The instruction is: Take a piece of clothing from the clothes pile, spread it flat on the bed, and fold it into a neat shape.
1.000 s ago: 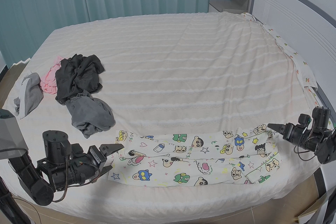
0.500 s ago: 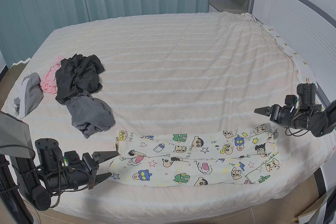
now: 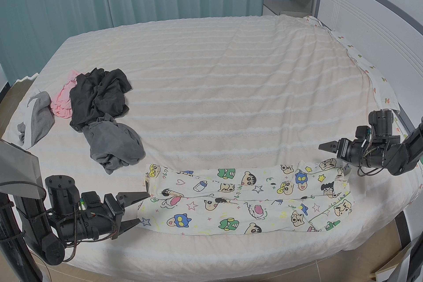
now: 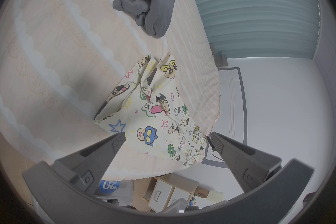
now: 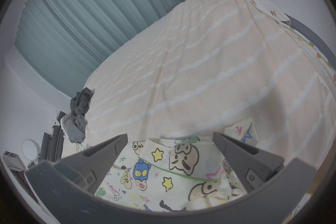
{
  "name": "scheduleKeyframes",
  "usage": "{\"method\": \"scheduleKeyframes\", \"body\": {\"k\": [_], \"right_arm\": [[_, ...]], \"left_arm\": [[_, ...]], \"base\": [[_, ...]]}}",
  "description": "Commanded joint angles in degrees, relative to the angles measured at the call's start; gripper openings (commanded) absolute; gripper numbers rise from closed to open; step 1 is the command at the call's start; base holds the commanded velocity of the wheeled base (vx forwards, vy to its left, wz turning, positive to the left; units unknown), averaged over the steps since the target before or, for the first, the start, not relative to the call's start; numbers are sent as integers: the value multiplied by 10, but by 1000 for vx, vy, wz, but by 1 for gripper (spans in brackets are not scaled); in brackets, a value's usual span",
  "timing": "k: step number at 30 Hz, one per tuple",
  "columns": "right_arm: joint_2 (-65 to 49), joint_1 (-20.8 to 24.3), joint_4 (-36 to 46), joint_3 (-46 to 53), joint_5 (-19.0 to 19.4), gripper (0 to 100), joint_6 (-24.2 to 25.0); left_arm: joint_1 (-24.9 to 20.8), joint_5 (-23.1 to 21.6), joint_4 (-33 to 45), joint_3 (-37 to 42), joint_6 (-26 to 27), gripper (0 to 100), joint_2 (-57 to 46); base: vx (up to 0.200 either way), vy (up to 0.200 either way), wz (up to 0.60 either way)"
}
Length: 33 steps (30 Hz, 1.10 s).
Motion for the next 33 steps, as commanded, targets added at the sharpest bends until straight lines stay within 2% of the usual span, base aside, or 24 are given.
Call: {"method": "scheduleKeyframes", "body": {"k": [1,21,22,33], "right_arm": [[4,-2,-2,12,-4,100,-1],[7,-5,-3,27,-19,100,-4],[9,-4,-3,27,-19,0,-4],[10,5,-4,35,-23,0,-3]], "left_arm": [[0,1,-1,7,0,100,2],[0,2,-1,7,-1,100,3],[0,2,-1,7,-1,100,3],[-1,3,-1,7,-1,100,3]], "base": [[0,0,0],[0,0,0],[0,0,0],[0,0,0]]}}
